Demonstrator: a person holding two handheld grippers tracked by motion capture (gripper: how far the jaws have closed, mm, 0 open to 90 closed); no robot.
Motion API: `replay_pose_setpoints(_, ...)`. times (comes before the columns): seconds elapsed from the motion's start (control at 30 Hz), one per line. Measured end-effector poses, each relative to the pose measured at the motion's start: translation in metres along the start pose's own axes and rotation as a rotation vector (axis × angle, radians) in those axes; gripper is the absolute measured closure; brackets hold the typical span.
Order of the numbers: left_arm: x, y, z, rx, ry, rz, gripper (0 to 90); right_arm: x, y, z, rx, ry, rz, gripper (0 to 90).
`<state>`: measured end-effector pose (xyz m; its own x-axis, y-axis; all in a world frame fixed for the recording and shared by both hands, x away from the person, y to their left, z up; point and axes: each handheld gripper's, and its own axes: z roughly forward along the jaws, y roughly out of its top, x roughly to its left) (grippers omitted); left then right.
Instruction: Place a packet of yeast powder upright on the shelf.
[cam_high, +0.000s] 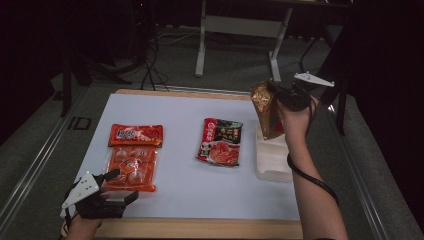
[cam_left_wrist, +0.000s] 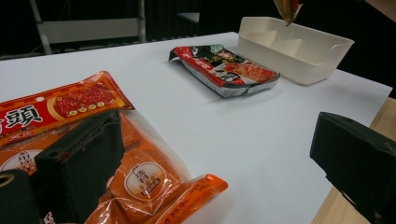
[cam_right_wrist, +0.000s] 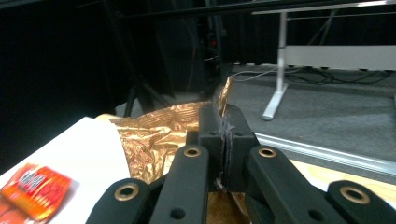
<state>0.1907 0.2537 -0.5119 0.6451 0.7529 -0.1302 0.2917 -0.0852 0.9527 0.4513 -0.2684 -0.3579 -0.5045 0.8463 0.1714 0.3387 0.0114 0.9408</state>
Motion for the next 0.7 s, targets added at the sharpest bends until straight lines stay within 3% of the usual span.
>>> replay_pose_setpoints(0.43, 0.002, 0.0, 0.0, 0.0, 0.007, -0.012, 2.9, -0.036, 0.0, 0.015, -0.033, -0.102, 0.047, 88.8)
replay_pose_setpoints(0.7, 0.002, 0.0, 0.0, 0.002, 0.013, -0.01, 2.9, -0.052, -0.002, 0.025, -0.065, -0.134, 0.081, 88.8)
